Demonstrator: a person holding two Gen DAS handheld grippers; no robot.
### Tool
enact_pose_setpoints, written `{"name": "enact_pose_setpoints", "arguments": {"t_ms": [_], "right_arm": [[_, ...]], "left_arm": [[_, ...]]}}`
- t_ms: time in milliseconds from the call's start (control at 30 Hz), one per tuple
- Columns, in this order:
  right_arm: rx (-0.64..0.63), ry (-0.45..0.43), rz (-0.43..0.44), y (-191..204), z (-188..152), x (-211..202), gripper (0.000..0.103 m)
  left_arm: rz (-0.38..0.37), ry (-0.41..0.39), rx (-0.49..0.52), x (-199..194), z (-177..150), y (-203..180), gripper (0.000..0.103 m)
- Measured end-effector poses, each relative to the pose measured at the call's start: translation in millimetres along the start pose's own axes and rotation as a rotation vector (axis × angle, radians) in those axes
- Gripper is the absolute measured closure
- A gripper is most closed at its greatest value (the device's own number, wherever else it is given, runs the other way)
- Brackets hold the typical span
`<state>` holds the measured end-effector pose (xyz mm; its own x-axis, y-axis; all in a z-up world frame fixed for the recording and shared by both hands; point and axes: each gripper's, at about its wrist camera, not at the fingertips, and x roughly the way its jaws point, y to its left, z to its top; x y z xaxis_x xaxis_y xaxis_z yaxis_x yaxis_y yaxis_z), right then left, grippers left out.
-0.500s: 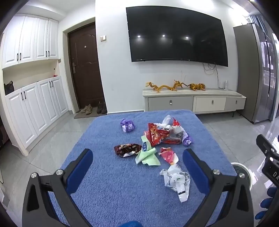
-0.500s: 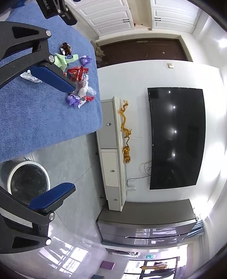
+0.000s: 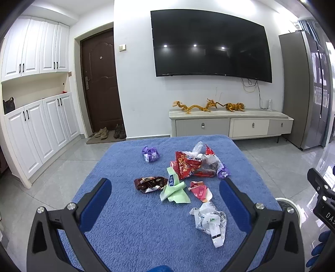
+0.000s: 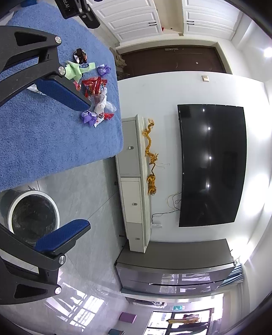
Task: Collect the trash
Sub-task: 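Move both grippers toward the wrappers on the blue table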
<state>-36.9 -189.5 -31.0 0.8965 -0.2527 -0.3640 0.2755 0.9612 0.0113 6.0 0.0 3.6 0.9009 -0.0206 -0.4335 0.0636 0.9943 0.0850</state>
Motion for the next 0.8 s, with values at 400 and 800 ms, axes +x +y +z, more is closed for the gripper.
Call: {"name": "enact_pose_setpoints", "arguments": {"t_ms": [400, 800], "right_arm": [[-0.008, -0.002, -0.004, 0.9, -1.9, 7.2, 0.000], [-0.044, 0.047, 0.035, 17.6, -7.2, 32.8, 0.000]], "left_arm": [[-0.019, 0.035, 0.007, 21.4, -3.0, 5.5, 0.000], [0.015, 0.086, -0.009, 61.5, -2.1, 54.0, 0.000]]}}
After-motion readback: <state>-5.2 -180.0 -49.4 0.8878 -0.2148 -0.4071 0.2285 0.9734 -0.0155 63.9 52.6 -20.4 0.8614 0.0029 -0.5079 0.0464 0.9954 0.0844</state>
